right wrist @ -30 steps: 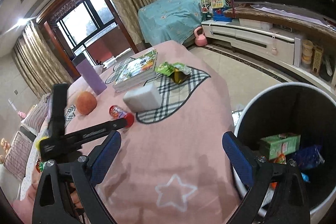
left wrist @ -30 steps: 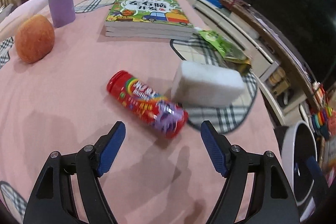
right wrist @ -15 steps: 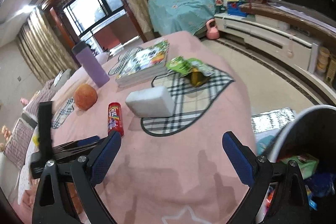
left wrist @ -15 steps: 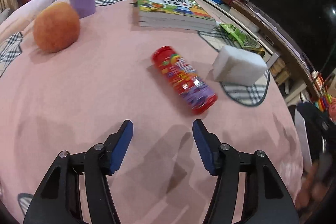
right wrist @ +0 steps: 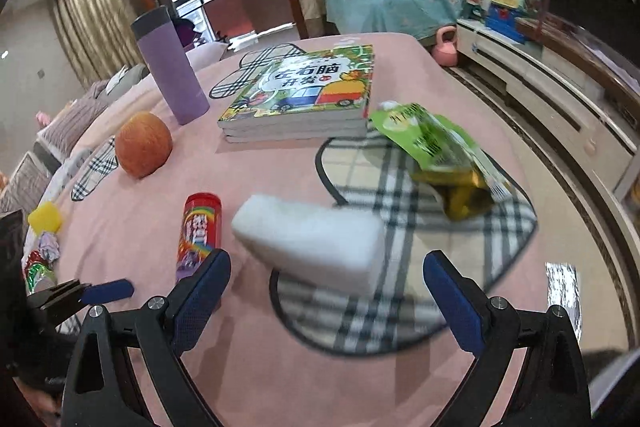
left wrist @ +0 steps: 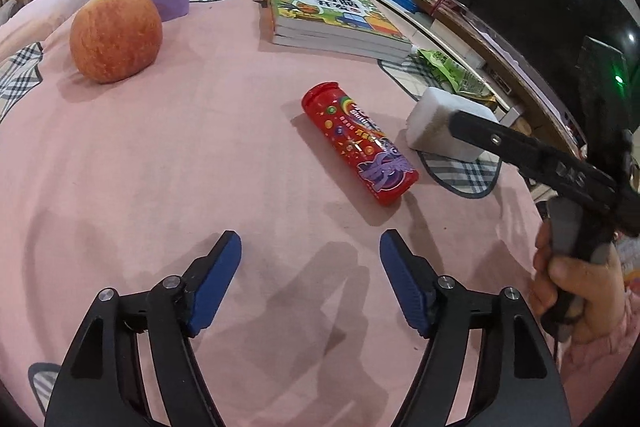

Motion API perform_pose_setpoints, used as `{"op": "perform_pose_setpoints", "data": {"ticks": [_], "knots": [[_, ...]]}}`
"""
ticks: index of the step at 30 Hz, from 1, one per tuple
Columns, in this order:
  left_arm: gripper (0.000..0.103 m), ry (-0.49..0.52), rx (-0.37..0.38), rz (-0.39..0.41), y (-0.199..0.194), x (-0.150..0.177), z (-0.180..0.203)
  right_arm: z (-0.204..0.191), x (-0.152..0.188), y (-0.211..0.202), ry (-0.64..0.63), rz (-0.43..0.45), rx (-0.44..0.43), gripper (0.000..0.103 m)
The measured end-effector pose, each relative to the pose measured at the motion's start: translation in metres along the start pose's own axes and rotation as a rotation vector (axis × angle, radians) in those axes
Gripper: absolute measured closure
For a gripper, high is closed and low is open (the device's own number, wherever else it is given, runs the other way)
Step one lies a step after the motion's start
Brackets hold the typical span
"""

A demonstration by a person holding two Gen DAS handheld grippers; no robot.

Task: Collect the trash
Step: 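Move both tools back over the red candy tube and white sponge, then grasp the red candy tube with the left gripper while the right grasps the white sponge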

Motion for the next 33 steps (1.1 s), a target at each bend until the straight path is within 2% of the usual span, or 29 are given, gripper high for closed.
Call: {"op": "perform_pose_setpoints", "data": {"ticks": [1,2,3,4,5,6,9,13,18,19,21,23,28,31,33], "knots": [[0.028,-0.002,-0.001,-0.002,0.001,-0.001,0.001,0.0,-0.001,0.002,0.004,0.0,-0.013,0.007],[0.028,-0.003,0.0,-0.003,0.001,-0.002,0.002,0.001,-0.001,0.004,0.01,0.002,-0.019,0.017],[0.027,-0.004,0.002,-0.003,0.002,-0.002,0.003,0.004,0.0,0.005,0.015,-0.005,-0.008,0.048],[0.027,-0.009,0.004,-0.003,0.003,-0.004,0.006,0.006,0.001,0.006,0.02,-0.013,0.011,0.06],[0.027,-0.013,0.006,-0.004,0.004,-0.006,0.007,0.008,0.003,0.004,0.037,-0.011,0.002,0.06],[0.027,-0.016,0.01,-0.005,0.005,-0.007,0.01,0.008,0.006,-0.001,0.06,-0.004,-0.015,0.066],[0.026,-0.024,0.007,0.005,0.01,-0.013,0.022,0.009,0.017,-0.019,0.079,0.016,-0.007,0.069],[0.026,-0.017,-0.05,0.031,0.023,-0.024,0.038,0.015,0.037,-0.051,0.134,0.052,0.03,0.07],[0.026,-0.014,-0.118,0.064,0.04,-0.037,0.042,0.023,0.064,-0.082,0.198,0.084,0.095,0.07],[0.029,-0.004,-0.135,0.068,0.042,-0.038,0.041,0.021,0.069,-0.084,0.201,0.08,0.098,0.07],[0.054,0.012,-0.138,0.069,0.045,-0.039,0.04,0.019,0.078,-0.083,0.202,0.065,0.099,0.07],[0.067,0.034,-0.127,0.069,0.04,-0.037,0.039,0.013,0.086,-0.081,0.191,0.047,0.089,0.07],[0.069,0.08,-0.041,0.033,0.021,-0.015,0.039,0.002,0.093,-0.083,0.157,0.037,0.076,0.065],[0.07,0.111,0.019,-0.004,0.008,0.004,0.039,0.001,0.096,-0.085,0.157,0.041,0.057,0.051],[0.07,0.149,0.059,-0.033,-0.002,0.022,0.04,0.003,0.094,-0.086,0.143,0.048,0.075,0.026]]}}
Point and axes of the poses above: each gripper's, at about its wrist camera, not at the fingertips, and y roughly the way its jaws point, z to its right, x to its underside, the point moved 10 cm from there along y, roughly the way its jaws point, and after that the axes turned 11 degrees about -y, right-handed, at the moved point
